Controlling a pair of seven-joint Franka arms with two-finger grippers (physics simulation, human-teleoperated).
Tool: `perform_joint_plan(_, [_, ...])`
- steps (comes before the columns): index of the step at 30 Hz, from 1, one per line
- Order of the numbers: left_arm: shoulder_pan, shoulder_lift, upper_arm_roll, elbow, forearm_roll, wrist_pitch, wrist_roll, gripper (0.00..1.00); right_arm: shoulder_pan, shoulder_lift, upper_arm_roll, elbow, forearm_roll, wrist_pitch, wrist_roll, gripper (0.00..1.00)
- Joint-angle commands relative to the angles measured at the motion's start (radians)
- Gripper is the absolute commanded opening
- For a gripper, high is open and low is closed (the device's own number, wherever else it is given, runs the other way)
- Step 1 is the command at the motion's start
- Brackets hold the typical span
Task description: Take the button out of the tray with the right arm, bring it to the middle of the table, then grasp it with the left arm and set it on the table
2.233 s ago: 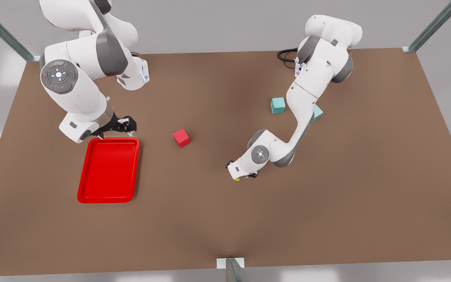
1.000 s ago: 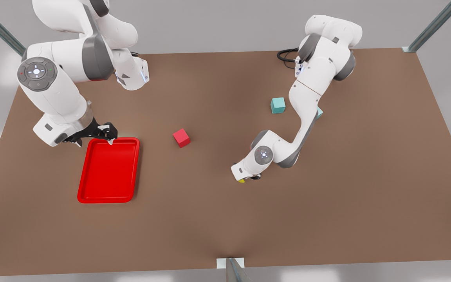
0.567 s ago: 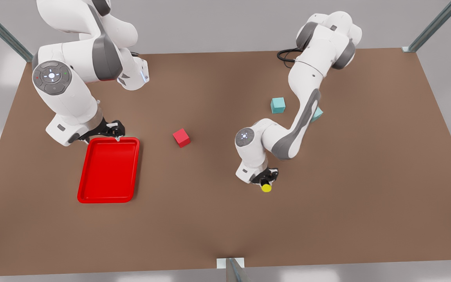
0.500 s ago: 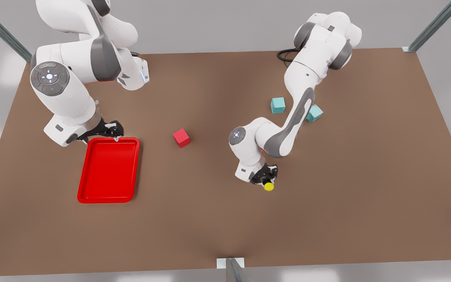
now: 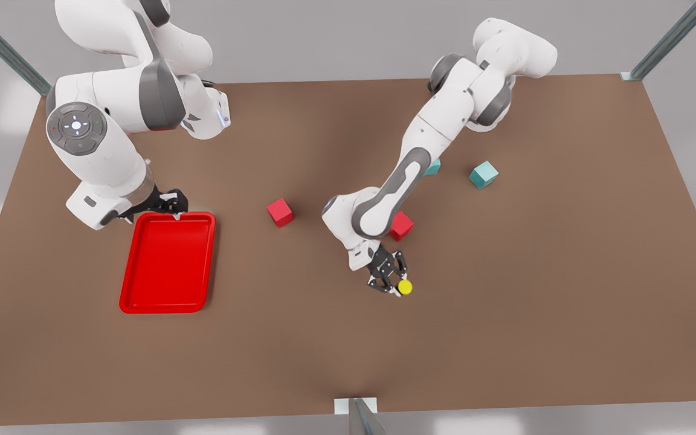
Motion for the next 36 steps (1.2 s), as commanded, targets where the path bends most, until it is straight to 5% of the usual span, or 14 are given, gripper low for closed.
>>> perform_joint_plan(1, [-0.002,0.011,0.000,-0.001,0.070,0.021,-0.803,0.48,0.000,-0.001,0.001,0.001,0.001,-0.001,0.000,1.00])
perform_joint_plan(4, [-0.016,0.011,0.000,-0.016,0.116,0.021,-0.766,0.48,-0.040,0.105,-0.003,0.011,-0.163,0.048,0.003,1.00])
perform_joint_plan(8, [-0.018,0.010,0.002,-0.061,0.163,0.014,-0.657,0.47,-0.235,0.158,-0.002,0.007,-0.086,0.222,-0.001,1.00])
perform_joint_plan(19, [-0.033,0.013,0.005,-0.118,0.206,-0.088,-0.441,0.47,-0.157,0.151,0.023,0.020,0.067,0.283,0.195,1.00])
perform_joint_plan(22, [-0.033,0.013,0.006,-0.118,0.205,-0.094,-0.441,0.48,-0.183,0.118,0.030,0.017,0.073,0.167,0.190,1.00])
perform_joint_plan(24, [-0.039,0.014,0.006,-0.118,0.205,-0.094,-0.441,1.00,-0.183,0.117,0.030,0.023,0.080,0.170,0.144,1.00])
perform_joint_plan(36, [-0.056,0.010,0.023,-0.118,0.206,-0.112,-0.440,1.00,-0.209,0.118,0.030,0.023,0.080,0.170,0.129,1.00])
